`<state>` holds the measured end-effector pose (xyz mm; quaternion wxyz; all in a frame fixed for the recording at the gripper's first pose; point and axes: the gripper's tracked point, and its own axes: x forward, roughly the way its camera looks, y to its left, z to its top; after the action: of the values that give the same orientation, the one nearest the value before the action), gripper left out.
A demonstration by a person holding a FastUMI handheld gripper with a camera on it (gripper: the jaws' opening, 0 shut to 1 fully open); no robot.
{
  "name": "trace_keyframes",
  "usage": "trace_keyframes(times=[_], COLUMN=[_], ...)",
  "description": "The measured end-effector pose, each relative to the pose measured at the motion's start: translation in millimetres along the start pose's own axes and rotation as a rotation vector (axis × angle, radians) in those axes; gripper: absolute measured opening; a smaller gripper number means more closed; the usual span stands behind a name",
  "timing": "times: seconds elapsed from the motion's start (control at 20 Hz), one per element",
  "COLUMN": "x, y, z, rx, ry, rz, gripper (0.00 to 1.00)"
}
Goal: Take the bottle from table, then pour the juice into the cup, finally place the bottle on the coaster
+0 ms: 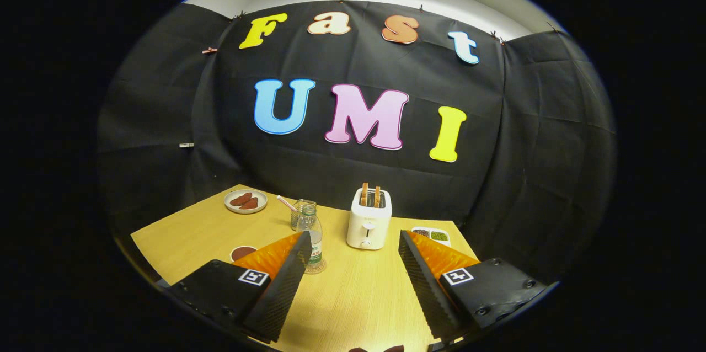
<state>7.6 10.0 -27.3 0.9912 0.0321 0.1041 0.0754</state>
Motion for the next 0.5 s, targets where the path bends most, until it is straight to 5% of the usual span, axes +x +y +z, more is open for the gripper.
trace_keyframes(times=[0.5], x=[11.2], y=[-25.1], z=[7.3], rx=[-0.03], ry=[-0.053], rz=[0.039], gripper=[0.98])
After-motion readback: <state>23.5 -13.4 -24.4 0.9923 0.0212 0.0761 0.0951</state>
